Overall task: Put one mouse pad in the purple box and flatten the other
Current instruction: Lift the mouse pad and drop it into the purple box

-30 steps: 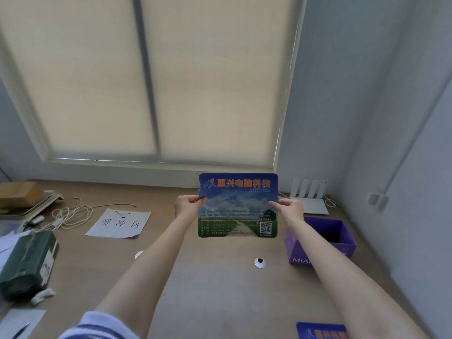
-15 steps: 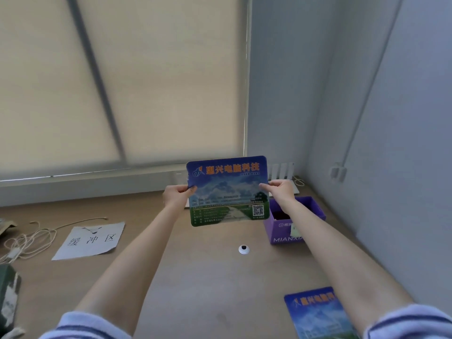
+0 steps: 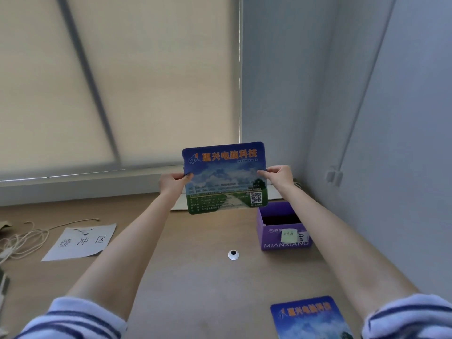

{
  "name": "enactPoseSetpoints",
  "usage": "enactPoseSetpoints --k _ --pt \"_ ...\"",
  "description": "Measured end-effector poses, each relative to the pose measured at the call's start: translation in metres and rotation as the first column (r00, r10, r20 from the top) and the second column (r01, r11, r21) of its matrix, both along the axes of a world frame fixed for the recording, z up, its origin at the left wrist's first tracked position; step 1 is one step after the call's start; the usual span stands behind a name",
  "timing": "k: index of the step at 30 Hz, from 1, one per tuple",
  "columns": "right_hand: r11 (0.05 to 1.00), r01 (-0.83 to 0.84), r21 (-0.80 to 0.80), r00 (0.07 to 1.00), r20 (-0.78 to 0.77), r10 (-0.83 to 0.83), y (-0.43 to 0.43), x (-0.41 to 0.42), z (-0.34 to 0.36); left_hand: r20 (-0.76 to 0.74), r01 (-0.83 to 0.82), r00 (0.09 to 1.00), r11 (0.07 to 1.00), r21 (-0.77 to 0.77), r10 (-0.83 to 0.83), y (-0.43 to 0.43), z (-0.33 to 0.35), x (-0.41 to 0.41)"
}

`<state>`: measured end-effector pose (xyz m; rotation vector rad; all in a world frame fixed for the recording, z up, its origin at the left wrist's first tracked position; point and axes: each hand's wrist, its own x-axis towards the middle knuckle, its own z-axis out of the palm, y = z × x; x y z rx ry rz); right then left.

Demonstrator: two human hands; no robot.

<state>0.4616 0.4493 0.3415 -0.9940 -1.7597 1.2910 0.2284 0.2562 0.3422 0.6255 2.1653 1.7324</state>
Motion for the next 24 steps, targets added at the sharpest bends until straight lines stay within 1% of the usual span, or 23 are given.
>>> enactPoseSetpoints --k 11,14,21,24 --pt "0.992 -0.104 -0.065 0.994 0.023 0.105 0.122 0.06 -0.016 0.004 -0.085 0.996 0.996 -0.012 0.085 0.092 0.002 0.079" --pt "0.988 -0.133 -0.076 0.991 0.021 0.135 0.152 0.076 -0.02 -0.039 -0.106 0.994 0.994 -0.028 0.105 0.117 0.002 0.103" --pt "0.987 -0.138 -0.082 0.989 0.037 0.141 0.204 0.105 -0.04 -0.079 -0.092 0.993 0.994 -0.066 0.087 0.159 -0.011 0.135" --pt "0.988 -0.132 -0.082 0.99 0.038 0.136 0.219 0.114 -0.051 -0.087 -0.112 0.991 0.989 -0.093 0.104 0.174 -0.019 0.143"
